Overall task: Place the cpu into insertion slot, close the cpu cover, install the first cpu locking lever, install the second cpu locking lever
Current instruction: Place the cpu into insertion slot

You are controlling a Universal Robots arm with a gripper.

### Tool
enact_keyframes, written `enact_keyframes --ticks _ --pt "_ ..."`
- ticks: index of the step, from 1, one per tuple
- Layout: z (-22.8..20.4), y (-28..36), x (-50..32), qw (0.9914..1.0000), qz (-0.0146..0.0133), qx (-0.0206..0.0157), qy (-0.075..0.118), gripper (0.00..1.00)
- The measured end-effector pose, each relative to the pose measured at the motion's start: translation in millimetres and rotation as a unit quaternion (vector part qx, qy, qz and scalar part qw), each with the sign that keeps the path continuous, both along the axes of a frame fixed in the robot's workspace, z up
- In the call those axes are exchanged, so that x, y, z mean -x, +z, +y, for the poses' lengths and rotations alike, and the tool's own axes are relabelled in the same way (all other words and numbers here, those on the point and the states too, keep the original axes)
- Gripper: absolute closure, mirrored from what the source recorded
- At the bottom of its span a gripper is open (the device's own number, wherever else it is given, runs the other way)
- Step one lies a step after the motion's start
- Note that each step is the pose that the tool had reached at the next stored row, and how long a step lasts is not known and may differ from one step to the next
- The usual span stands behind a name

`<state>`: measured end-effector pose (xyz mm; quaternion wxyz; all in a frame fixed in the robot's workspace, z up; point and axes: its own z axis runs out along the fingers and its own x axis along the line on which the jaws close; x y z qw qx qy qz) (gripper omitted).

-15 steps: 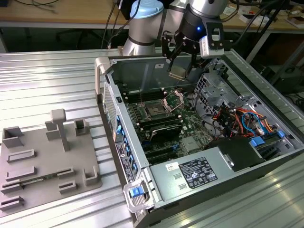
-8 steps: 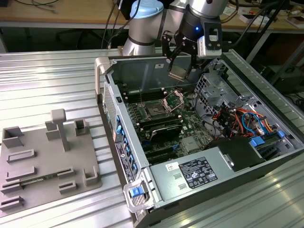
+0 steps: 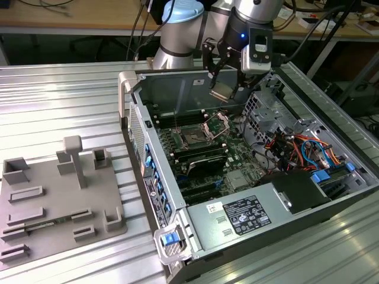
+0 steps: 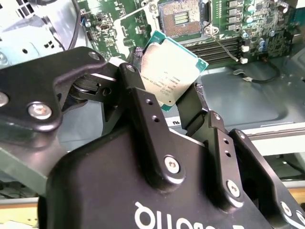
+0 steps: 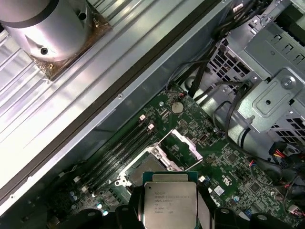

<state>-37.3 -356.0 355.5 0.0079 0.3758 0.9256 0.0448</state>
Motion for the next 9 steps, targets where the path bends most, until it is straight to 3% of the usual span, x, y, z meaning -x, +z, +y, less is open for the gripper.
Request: enact_keyframes --ticks 2,9 --pt "0.0 -0.2 0.1 0.99995 0.0000 0.0000 -0.010 0.45" --pt "0.0 -0.3 0.2 0.99992 0.0000 0.0000 -0.013 0.45"
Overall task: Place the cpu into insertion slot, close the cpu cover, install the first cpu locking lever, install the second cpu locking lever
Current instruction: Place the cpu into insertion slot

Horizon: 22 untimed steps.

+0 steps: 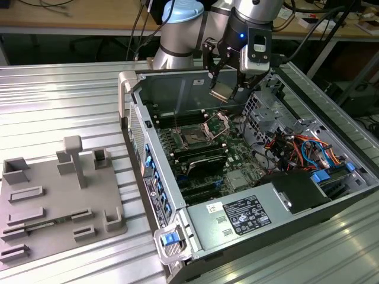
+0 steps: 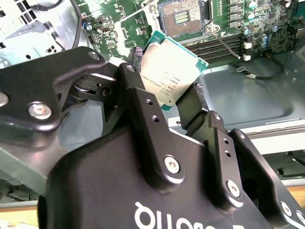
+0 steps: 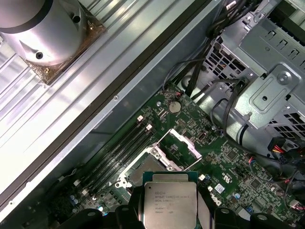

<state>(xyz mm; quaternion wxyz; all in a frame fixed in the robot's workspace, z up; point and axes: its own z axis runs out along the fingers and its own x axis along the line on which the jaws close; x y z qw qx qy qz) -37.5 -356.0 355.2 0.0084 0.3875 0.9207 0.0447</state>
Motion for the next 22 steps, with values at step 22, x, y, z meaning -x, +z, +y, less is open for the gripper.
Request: enact_keyframes --ticks 22 --pt "0.0 -0.6 0.1 0.99867 0.0000 0.0000 -0.052 0.45"
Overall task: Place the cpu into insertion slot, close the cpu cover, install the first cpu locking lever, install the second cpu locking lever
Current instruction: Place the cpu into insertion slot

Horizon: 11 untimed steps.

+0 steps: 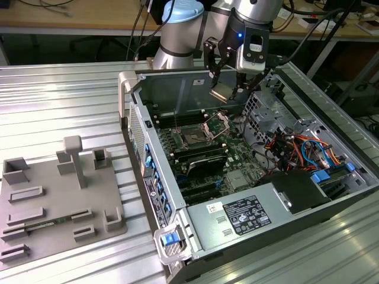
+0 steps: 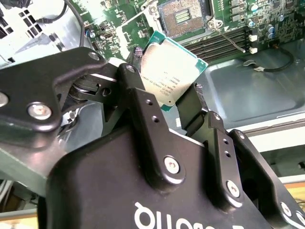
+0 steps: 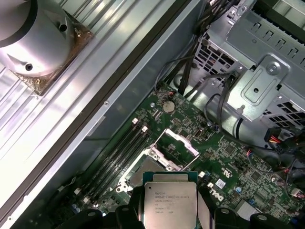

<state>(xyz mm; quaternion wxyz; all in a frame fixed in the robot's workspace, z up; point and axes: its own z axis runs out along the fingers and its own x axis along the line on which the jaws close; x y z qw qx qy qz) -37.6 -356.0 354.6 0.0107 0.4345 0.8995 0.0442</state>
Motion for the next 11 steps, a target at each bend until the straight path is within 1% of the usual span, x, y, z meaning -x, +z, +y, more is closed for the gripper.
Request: enact_keyframes --ticks 5,8,11 --pt "0.0 -0.4 0.2 0.99975 0.0000 0.0000 -0.022 0.45" --pt "0.0 -0.6 0.2 0.99915 0.0000 0.0000 -0.041 0.45" --pt "0.0 -0.6 0.2 0.99908 0.0000 0.0000 -0.043 0.45"
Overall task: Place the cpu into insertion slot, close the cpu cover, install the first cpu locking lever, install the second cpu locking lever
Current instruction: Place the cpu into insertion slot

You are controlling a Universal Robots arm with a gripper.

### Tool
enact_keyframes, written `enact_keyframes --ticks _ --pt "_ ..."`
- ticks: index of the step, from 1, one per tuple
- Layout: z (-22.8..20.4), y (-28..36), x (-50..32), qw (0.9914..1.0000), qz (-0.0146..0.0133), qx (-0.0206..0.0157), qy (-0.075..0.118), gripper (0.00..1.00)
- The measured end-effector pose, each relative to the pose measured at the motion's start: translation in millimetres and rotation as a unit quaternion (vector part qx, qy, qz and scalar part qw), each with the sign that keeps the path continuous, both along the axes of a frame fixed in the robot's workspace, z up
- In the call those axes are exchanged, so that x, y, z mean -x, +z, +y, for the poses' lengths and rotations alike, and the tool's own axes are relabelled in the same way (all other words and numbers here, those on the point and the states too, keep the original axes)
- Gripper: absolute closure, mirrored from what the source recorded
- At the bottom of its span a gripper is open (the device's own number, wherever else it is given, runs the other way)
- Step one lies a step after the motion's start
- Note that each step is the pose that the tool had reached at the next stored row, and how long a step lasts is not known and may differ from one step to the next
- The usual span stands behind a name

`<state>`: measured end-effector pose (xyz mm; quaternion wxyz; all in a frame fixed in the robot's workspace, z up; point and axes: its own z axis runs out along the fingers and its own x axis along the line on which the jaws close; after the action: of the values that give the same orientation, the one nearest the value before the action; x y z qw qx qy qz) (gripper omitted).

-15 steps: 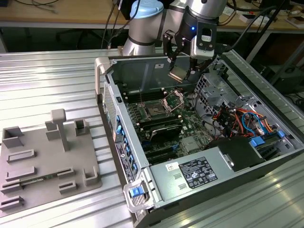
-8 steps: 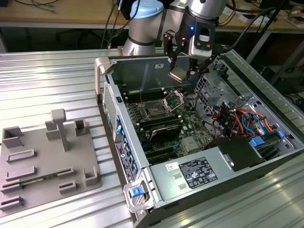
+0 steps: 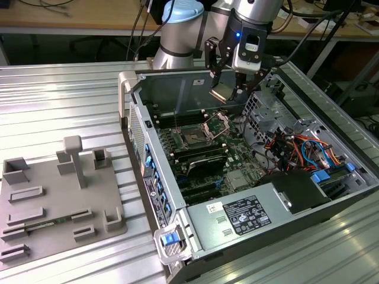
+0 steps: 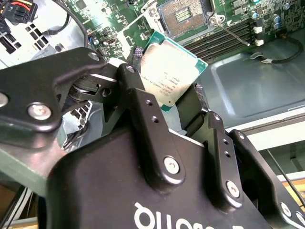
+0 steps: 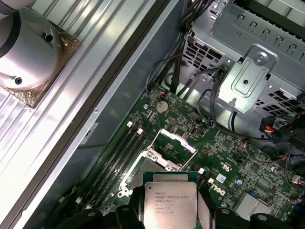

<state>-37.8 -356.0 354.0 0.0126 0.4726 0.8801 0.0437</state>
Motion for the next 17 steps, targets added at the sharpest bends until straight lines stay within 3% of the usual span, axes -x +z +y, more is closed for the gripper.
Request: enact_keyframes --ticks 17 --pt "0.0 -0.2 0.0 0.99998 0.0000 0.0000 -0.006 0.45"
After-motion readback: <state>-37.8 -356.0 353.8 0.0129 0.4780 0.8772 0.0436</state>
